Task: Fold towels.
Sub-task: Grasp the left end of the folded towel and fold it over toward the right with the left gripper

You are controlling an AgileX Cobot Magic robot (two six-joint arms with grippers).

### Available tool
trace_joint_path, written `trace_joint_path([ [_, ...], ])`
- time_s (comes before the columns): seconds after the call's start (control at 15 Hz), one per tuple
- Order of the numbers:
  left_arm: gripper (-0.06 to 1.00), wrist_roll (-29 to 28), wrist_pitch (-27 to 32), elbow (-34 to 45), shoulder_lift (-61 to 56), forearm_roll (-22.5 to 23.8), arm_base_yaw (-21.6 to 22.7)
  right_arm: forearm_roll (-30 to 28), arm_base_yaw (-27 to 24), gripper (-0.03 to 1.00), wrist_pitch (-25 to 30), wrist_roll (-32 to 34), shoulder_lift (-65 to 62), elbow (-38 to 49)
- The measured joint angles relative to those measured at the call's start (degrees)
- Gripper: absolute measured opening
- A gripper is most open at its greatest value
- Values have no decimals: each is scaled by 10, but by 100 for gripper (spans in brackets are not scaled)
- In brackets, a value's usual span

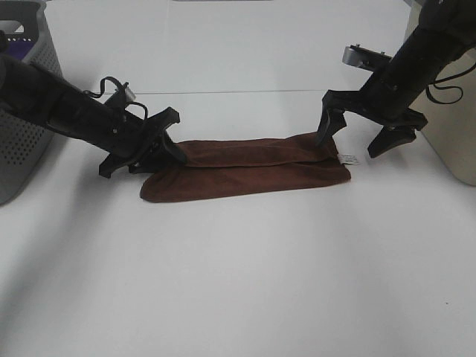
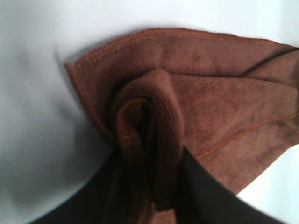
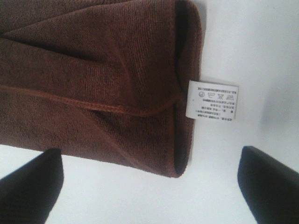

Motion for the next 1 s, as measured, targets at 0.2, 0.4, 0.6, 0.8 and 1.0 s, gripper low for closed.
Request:
trace_joint_path([
  [0.2,5,-3,1,0,-23,32,33,-1,0,97,0,0,0,0],
  [0.4,5,-24,18,-7,-69,37,74,-1,0,97,0,0,0,0],
  [0.6,5,-54,76,-53,-78,37,58,-1,0,97,0,0,0,0],
  [0.8,5,-69,43,-120,-66,33,-45,-1,0,97,0,0,0,0],
  [1.0,5,-91,15,-162,-15,33,-100,-1,0,97,0,1,0,0],
])
